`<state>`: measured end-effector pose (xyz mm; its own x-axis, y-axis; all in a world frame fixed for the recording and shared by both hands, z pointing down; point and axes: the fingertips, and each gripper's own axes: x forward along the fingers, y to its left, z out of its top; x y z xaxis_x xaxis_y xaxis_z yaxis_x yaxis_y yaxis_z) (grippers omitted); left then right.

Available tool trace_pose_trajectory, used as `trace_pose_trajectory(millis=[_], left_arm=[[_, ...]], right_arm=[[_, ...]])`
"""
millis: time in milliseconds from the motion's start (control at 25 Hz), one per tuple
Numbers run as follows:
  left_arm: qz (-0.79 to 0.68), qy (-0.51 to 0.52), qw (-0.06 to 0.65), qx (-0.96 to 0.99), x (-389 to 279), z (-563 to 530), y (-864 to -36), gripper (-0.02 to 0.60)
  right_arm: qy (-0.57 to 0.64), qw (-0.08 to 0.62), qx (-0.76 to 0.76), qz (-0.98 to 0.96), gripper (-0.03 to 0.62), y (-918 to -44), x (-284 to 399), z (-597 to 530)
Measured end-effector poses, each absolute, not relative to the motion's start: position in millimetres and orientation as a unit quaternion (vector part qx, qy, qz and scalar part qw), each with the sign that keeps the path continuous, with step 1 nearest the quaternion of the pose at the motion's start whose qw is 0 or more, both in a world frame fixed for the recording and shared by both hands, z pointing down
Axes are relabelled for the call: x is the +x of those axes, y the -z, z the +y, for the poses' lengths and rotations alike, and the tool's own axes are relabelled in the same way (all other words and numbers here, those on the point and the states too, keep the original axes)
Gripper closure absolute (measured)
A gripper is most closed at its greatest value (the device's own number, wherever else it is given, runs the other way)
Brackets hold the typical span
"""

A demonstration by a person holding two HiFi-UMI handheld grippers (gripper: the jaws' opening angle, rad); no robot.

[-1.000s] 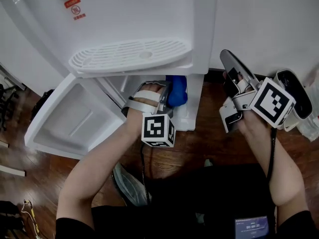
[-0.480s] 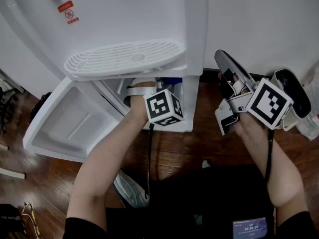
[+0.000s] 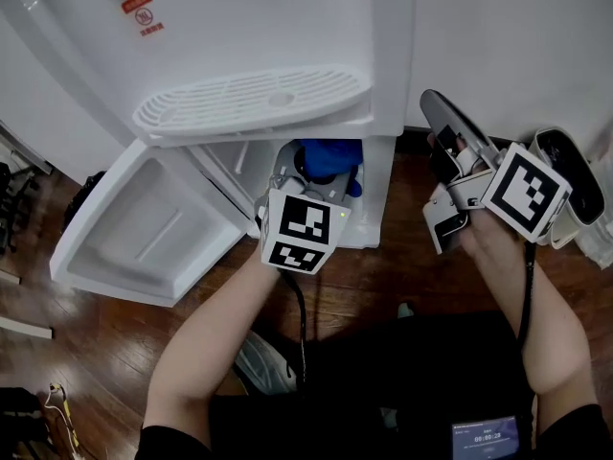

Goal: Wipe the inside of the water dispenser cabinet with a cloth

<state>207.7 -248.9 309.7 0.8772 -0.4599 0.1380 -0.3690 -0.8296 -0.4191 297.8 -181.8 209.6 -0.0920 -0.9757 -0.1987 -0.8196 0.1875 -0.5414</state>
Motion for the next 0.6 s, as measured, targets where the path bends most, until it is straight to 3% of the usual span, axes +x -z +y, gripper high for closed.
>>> trace_pose_trajectory(millis=[200, 400, 600], left_arm=[[0.290, 0.047, 0.065, -0.954, 221, -287, -288, 0.446], [0.291, 0.032, 0.013, -0.956, 237, -306, -294, 0.446], [0.291, 0.022, -0.071, -0.954, 207, -284, -326, 0.445]], right_arm=[[0.148, 0.259, -0.622, 0.724, 0.566, -212, 296, -182], [0.153, 0.257, -0.626, 0.720, 0.566, -218, 301, -183], [0.156, 0.252, -0.616, 0.730, 0.566, -217, 294, -185]])
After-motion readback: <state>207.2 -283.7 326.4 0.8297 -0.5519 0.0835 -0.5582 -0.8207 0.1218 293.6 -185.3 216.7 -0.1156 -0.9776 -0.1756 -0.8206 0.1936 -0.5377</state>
